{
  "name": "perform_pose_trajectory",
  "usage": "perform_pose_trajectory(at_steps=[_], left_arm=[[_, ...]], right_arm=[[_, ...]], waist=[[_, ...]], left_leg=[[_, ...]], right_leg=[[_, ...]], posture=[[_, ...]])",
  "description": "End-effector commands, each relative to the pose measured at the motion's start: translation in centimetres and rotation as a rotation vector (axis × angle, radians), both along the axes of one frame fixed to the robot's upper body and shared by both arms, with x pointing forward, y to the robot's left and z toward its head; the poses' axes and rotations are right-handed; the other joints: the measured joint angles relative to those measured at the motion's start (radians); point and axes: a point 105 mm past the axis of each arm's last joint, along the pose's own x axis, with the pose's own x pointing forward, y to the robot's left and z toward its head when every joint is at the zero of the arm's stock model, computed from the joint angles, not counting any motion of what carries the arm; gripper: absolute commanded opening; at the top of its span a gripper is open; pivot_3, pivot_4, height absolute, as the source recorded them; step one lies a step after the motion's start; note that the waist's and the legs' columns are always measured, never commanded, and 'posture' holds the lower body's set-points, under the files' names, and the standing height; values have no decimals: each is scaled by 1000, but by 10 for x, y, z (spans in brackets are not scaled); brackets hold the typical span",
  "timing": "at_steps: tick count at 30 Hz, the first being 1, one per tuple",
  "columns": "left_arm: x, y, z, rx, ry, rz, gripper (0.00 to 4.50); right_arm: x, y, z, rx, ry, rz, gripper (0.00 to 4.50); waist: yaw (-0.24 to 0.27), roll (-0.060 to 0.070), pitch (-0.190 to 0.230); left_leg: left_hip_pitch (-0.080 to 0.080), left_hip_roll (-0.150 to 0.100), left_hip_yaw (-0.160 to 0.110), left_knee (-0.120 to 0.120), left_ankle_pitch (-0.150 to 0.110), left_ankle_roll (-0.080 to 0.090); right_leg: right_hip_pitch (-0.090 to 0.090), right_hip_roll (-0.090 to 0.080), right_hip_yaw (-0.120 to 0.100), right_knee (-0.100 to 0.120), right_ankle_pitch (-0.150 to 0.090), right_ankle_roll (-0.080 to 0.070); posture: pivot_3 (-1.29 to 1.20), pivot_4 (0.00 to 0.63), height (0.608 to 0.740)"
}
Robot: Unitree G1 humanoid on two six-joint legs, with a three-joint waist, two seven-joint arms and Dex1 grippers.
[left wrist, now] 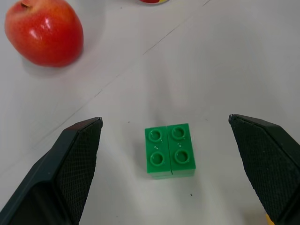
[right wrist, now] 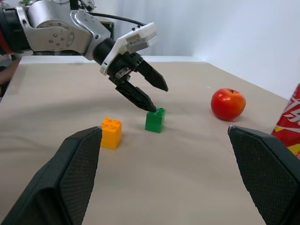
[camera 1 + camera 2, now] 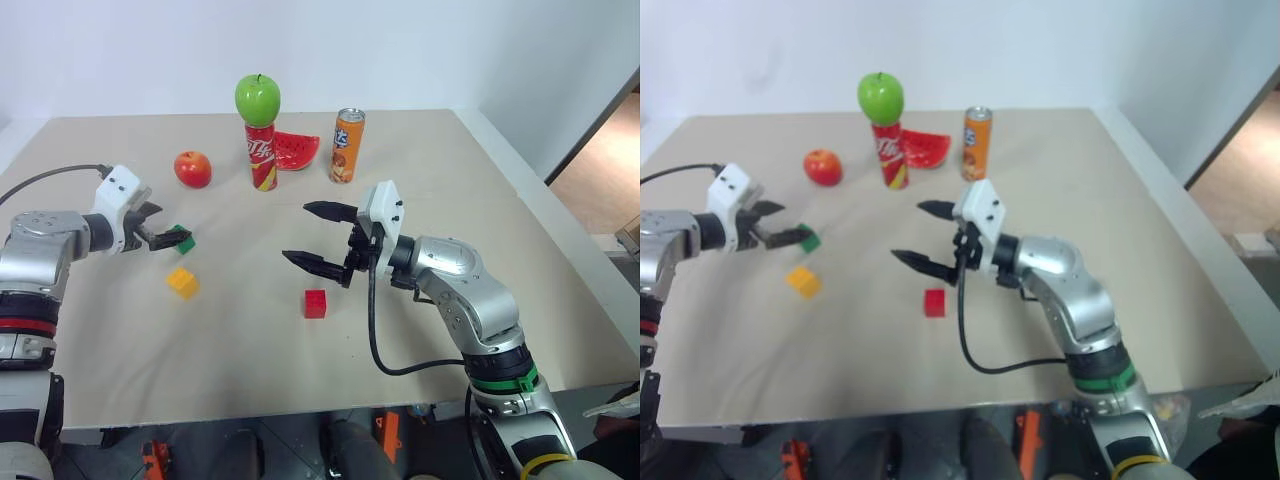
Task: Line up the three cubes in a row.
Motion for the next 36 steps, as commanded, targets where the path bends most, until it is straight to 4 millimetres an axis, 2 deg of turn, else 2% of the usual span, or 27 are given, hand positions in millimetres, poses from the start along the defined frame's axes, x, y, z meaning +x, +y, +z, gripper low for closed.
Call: perform_pose_trajectory(at_steps=[1,6,15,18,25,32,36], left_arm=[[5,-2,1,22,7,-4,4500],[10,-6,-11,23,52,1,4500],[17,-1,-28,29,107,55,4500],[16,1,-33,37,116,62,3666],[20,3,-32,48,71,79,1337],[22,5,-30,88,15,77,1336],[22,3,-20,89,-32,50,1336]], right_arm=[[-5,0,12,13,-65,-5,4472],[-6,0,13,8,-71,-8,4472],[-7,-3,15,2,-78,-22,4472],[-7,-3,14,0,-77,-26,4500],[-8,-4,14,-6,-77,-26,4500],[-7,-5,15,-16,-82,-22,4500],[-7,-5,16,-18,-84,-19,4500]], waist=[[0,0,0],[0,0,0],[-1,0,0],[0,0,0],[0,0,0],[-1,0,0],[0,0,0]], left_leg=[[0,0,0,0,0,0],[0,0,0,0,0,0],[0,0,0,1,0,0],[0,0,-1,1,0,0],[1,-1,-1,2,0,1],[3,-1,-1,2,2,2],[3,-1,-1,2,2,2]], right_leg=[[0,0,0,0,0,0],[0,0,0,0,0,0],[0,0,0,1,0,0],[0,0,0,1,0,0],[0,0,0,5,0,0],[0,0,0,10,0,-1],[0,0,0,10,0,-1]], posture=[[0,150,740],[0,150,740],[0,150,740],[0,150,740],[0,150,740],[0,150,740],[0,150,740]])
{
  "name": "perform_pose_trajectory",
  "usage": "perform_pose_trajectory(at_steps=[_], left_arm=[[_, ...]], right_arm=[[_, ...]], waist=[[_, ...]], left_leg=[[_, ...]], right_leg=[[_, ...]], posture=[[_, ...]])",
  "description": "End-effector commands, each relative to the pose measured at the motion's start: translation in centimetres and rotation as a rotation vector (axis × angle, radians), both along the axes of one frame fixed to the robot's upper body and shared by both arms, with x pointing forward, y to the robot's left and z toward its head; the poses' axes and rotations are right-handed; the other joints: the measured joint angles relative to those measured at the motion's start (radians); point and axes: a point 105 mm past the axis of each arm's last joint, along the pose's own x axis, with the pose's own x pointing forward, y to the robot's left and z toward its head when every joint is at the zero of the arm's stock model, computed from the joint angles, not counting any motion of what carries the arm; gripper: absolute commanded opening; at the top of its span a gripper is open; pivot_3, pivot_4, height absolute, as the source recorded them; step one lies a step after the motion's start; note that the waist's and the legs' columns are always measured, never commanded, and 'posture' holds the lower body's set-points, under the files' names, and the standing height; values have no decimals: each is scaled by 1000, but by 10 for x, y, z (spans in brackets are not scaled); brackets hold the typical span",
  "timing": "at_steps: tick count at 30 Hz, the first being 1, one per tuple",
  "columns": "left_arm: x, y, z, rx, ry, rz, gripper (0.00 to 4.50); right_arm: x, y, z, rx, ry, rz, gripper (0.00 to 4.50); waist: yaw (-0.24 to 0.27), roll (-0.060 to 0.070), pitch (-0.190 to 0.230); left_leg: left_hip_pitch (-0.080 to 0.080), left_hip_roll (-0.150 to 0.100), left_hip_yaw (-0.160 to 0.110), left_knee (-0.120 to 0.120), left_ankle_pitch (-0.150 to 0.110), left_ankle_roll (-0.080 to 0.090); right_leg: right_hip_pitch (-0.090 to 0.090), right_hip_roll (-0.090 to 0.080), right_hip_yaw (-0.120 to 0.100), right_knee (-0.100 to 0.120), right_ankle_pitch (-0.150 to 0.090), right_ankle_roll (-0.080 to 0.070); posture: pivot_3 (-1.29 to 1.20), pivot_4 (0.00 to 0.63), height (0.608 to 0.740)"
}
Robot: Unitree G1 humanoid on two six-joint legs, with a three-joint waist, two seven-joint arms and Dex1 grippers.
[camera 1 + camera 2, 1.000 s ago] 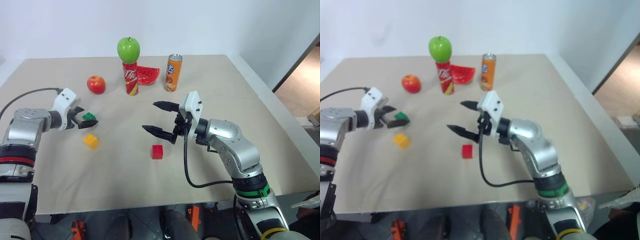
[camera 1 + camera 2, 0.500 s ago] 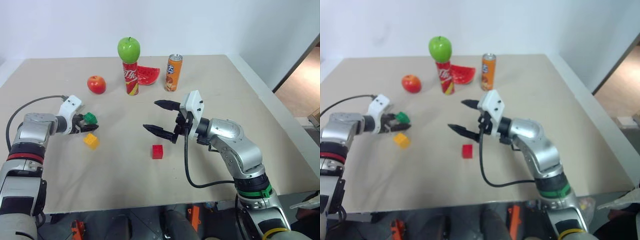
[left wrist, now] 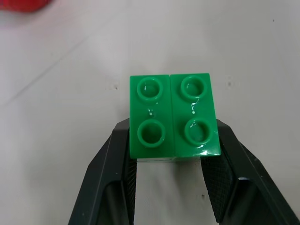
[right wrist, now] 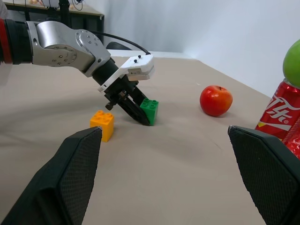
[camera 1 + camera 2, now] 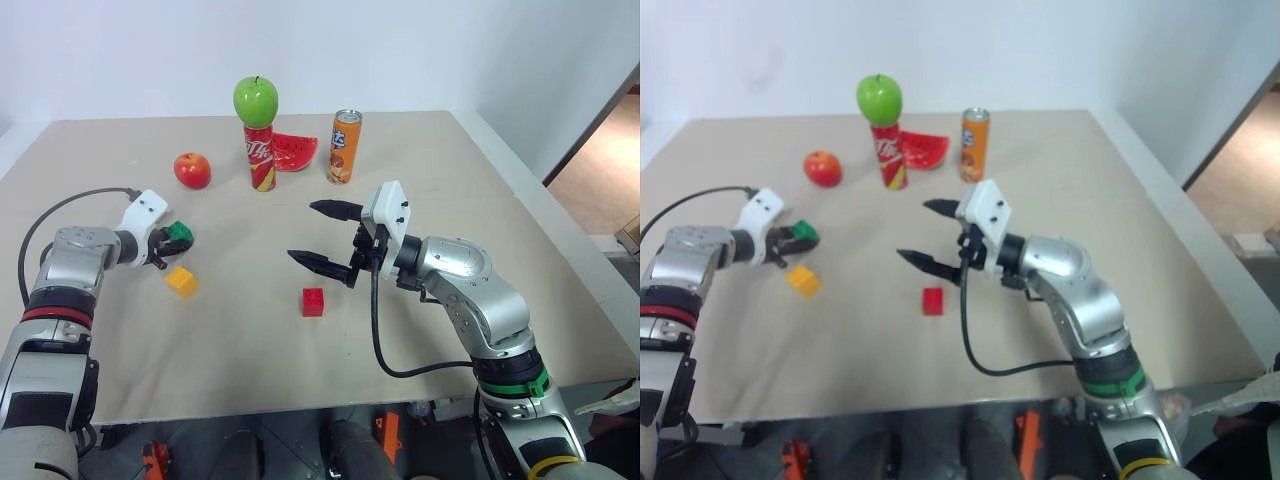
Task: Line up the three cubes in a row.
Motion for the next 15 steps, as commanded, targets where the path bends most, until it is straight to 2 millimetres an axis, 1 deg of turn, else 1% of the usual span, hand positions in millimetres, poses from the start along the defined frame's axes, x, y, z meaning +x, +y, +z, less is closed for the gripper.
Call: perform_pose_trajectory(at_steps=[1,5,8,9,13,14,15], left_arm=[[2,3,28,-12,-94,-10,1336],[1,-2,44,-44,-133,-50,1336],[-3,-15,57,-64,-162,-123,1336],[-6,-20,60,-59,-173,-162,1336],[-21,-53,85,-27,-245,-358,1336],[-24,-59,88,-25,-252,-384,1336],[-29,-70,91,-11,-251,-438,1336]], right_arm=[[-4,1,12,13,-51,16,4500],[-6,1,12,10,-50,19,4500],[-7,-1,10,4,-47,21,4500],[-8,-1,9,3,-46,21,4500],[-10,-6,6,-6,-37,10,4500],[-11,-7,6,-7,-36,8,4500],[-11,-8,5,-9,-34,5,4500]], waist=[[0,0,0],[0,0,0],[0,0,0],[0,0,0],[0,0,0],[0,0,0],[0,0,0]], left_leg=[[0,0,0,0,0,0],[0,0,0,0,0,0],[-1,0,0,0,0,0],[-1,0,0,0,0,0],[-1,0,0,0,0,0],[-1,0,0,0,0,0],[-1,0,0,0,0,0]], right_leg=[[0,0,0,0,0,0],[0,0,0,0,0,0],[0,-1,0,0,0,0],[0,-1,0,0,0,0],[0,-1,0,0,-1,0],[0,-1,0,0,-1,0],[0,-1,0,0,-1,0]], posture=[[0,150,740],[0,150,740],[0,150,740],[0,150,740],[0,150,740],[0,150,740],[0,150,740]])
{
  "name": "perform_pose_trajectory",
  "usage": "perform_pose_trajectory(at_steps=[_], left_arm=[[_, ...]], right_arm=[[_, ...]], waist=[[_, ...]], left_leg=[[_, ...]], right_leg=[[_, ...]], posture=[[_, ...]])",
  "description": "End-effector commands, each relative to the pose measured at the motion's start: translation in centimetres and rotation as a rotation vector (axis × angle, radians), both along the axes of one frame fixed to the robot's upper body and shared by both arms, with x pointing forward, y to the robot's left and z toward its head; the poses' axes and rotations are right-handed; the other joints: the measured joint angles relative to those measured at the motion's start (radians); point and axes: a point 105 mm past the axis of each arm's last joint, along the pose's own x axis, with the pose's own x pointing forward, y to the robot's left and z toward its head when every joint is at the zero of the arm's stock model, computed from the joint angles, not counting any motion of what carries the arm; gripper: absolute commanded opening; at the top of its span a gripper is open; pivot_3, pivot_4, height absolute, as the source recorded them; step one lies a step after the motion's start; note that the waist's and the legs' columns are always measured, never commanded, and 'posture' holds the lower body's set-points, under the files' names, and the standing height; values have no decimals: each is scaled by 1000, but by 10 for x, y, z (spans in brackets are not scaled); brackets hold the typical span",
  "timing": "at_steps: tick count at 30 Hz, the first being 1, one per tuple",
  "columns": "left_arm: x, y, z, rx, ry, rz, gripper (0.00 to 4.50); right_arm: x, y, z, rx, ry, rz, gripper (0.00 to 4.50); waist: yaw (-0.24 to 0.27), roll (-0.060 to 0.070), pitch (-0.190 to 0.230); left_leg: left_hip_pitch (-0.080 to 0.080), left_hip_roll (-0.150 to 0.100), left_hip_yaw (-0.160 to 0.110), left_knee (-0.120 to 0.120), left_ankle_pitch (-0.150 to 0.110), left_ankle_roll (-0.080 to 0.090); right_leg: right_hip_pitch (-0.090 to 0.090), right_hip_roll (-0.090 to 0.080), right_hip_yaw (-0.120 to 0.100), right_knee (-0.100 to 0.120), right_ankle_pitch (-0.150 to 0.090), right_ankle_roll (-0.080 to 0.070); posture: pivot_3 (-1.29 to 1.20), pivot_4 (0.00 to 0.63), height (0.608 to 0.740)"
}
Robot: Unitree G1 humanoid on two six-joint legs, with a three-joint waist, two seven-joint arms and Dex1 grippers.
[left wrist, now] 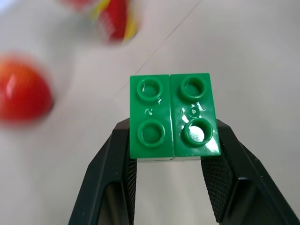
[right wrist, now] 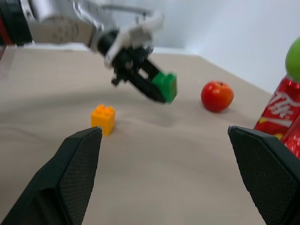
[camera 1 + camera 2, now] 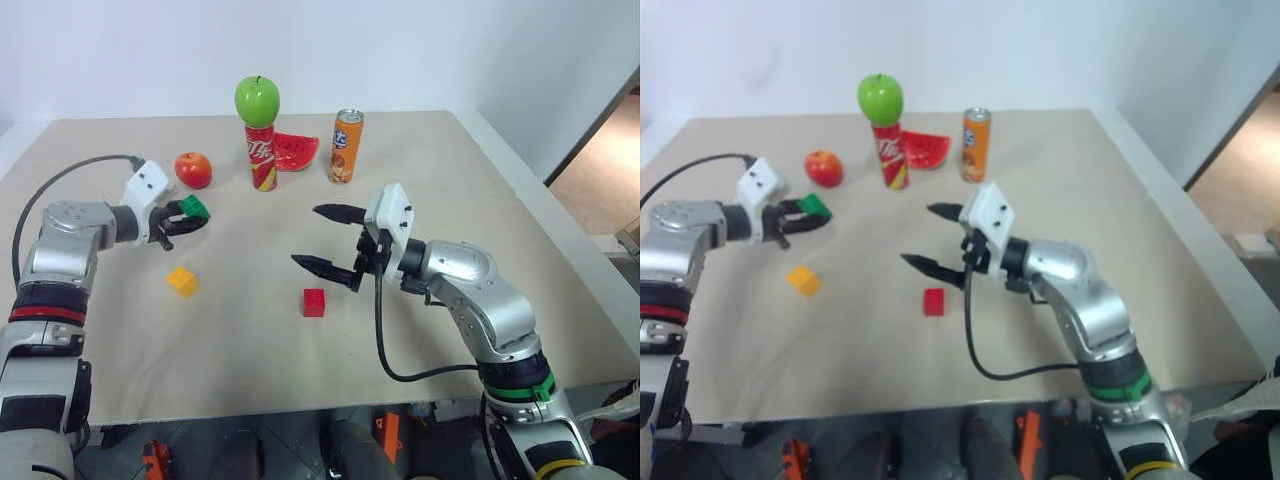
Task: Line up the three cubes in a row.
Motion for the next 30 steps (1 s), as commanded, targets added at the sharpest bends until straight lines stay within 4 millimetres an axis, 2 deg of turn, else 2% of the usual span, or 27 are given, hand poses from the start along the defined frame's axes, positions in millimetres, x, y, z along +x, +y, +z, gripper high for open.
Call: perform_pose_trajectory(at_steps=[1,3,7,13,20,30], left_arm=[[-19,-31,26,52,-70,-170,1336],[-31,-49,22,86,-50,-257,1336],[-60,-79,1,144,10,-393,1336],[-87,-102,-23,138,88,-451,1336],[-99,-105,-45,122,153,-449,1336],[-95,-92,-68,187,193,-454,1336]], right_arm=[[-9,-1,13,20,-53,16,4500],[-9,-3,12,18,-51,7,4500],[-8,-7,11,19,-49,-16,4500],[-11,-10,9,23,-38,-21,4500],[-19,-15,1,3,2,1,4500],[-22,-23,-11,-31,29,-11,4500]], waist=[[0,0,0],[-1,0,0],[-2,0,0],[-1,0,0],[-1,0,0],[-1,0,0]], left_leg=[[0,0,0,0,0,0],[0,0,0,0,0,0],[1,0,1,0,0,0],[2,0,0,0,0,0],[3,0,1,0,0,0],[5,0,1,0,0,0]], right_leg=[[0,0,0,0,0,0],[0,0,0,0,0,0],[0,0,2,0,0,0],[0,1,1,1,0,0],[1,1,2,1,0,0],[2,1,2,1,-1,-1]], posture=[[0,150,740],[0,150,740],[0,150,740],[0,150,740],[0,150,740],[0,150,740]])
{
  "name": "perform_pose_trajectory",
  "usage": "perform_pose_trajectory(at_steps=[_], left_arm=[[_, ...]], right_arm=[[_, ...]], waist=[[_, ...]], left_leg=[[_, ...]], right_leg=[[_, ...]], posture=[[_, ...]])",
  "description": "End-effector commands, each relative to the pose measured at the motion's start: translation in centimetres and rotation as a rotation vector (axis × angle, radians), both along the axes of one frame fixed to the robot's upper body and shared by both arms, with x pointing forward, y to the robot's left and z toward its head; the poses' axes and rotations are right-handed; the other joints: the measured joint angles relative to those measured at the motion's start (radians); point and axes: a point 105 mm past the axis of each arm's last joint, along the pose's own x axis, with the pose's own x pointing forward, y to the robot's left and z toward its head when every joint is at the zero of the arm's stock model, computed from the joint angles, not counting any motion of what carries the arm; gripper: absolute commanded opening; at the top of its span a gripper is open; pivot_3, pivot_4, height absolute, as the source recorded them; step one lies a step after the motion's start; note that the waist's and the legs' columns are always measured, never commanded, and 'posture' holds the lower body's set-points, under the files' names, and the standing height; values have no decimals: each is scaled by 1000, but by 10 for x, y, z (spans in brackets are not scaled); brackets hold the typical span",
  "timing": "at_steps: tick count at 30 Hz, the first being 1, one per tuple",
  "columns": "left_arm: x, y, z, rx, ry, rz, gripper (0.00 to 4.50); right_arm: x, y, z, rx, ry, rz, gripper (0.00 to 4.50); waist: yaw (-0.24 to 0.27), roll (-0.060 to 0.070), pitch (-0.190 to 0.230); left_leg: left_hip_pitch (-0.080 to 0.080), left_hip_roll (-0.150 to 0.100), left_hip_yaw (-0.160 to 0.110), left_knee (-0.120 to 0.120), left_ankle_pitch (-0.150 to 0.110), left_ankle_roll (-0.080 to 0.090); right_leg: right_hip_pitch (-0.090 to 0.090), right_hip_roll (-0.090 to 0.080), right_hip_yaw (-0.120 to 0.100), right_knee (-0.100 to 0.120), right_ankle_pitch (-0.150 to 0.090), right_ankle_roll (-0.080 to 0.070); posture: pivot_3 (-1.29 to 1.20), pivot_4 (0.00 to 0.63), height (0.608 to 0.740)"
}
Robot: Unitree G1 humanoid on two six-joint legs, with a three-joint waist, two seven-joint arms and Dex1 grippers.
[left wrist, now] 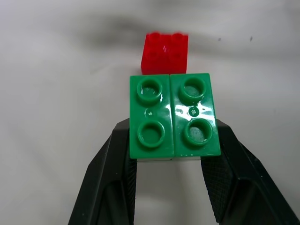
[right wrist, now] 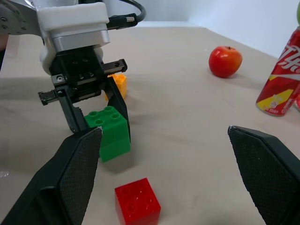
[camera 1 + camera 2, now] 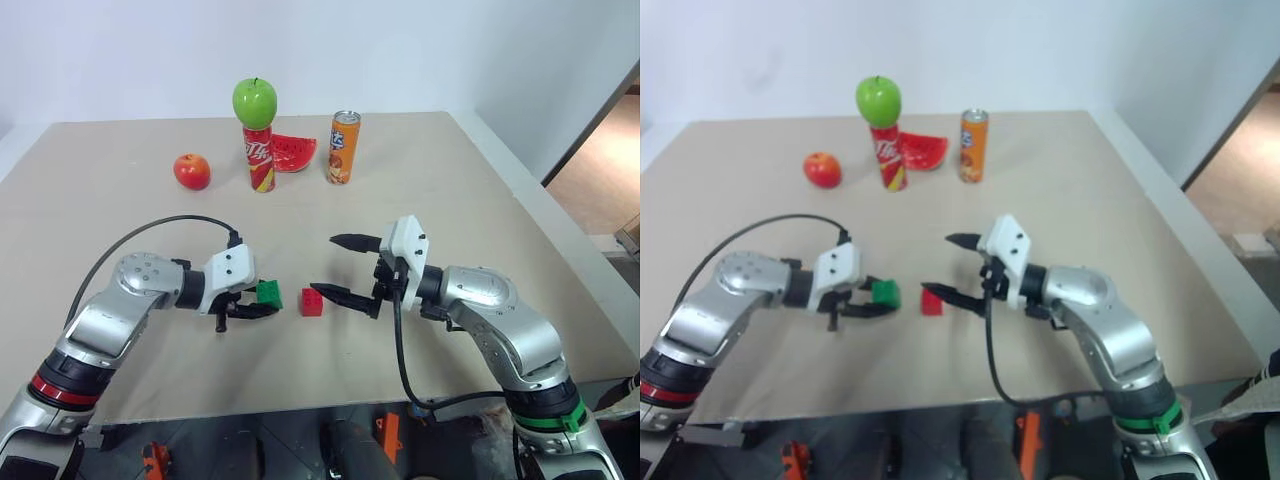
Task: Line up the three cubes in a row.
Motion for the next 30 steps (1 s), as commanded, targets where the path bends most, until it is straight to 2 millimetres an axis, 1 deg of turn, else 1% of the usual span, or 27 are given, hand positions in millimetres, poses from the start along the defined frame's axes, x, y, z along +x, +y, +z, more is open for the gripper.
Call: perform_pose_trajectory(at_steps=[1,8,30], left_arm=[[2,7,-4,51,-26,-25,1336],[1,11,-10,59,7,-46,1336],[7,9,-21,64,36,-41,1336]], right_arm=[[-6,-2,14,18,-59,11,4500],[-7,-4,12,13,-53,6,4500],[-11,-6,10,8,-49,-3,4500]], waist=[[0,0,0],[0,0,0],[0,0,0]], left_leg=[[0,0,0,0,0,0],[0,0,0,0,0,0],[0,0,0,0,0,0]], right_leg=[[0,0,0,0,0,0],[0,0,0,0,0,0],[0,0,0,0,0,0]], posture=[[0,150,740],[0,150,740],[0,150,740]])
